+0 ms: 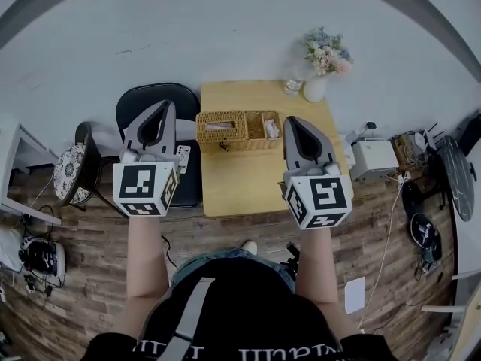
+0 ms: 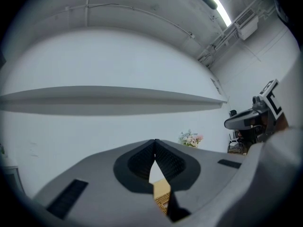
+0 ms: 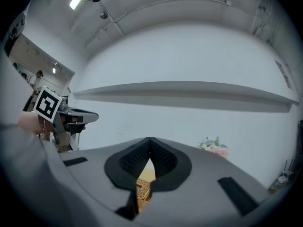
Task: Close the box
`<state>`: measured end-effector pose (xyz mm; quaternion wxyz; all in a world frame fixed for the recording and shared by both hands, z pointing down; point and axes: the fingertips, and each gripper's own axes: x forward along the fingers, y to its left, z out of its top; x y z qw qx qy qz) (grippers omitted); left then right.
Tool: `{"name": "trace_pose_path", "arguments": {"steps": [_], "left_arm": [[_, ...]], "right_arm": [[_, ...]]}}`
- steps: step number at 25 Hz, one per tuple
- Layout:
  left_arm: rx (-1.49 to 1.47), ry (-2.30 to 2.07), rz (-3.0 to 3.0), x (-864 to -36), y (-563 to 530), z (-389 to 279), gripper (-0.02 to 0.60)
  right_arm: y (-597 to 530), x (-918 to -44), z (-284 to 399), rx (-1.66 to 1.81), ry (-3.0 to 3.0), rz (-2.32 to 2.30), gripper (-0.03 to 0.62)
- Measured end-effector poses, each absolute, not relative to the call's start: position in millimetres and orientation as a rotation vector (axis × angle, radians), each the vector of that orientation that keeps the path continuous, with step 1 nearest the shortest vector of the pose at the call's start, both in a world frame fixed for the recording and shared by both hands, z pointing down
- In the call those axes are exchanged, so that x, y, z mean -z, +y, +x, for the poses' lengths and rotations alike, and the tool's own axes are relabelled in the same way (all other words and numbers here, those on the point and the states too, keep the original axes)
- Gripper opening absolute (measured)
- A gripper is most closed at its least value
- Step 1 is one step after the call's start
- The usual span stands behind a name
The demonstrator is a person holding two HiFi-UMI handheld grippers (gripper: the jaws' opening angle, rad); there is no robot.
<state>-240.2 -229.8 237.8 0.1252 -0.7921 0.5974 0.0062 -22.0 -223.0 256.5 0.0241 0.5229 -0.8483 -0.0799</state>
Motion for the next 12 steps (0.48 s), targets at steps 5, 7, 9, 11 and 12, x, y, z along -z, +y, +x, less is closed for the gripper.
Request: {"name": "trace_pose_path", "arguments": {"steps": [5,7,9,11,12], "left_arm": [[-0.009,1.726,-2.306,-236.5,-230.0,-237.1,0.012],[0.007,1.714,-2.314,-237.9,-230.9,-235.8,0.012],[0.029,1.701,-2.325,-240.4,-232.9,-233.9,0.012],[0.046,1.695,-2.328,-242.9,-235.6,-232.7,0.012],[0.055,1.694,-2.328,-244.1,-237.1,-232.2,0.012]], "right_arm": [[-223.1,-259.3,-25.3,0.253,-2.618,1.593,0.015],[-224.1,-259.2,-25.7,0.259,-2.612,1.594,0.015],[-225.8,-258.8,-25.7,0.268,-2.606,1.595,0.015],[-228.0,-259.0,-25.4,0.275,-2.603,1.596,0.015],[-229.2,-259.2,-25.2,0.277,-2.602,1.597,0.015]]}}
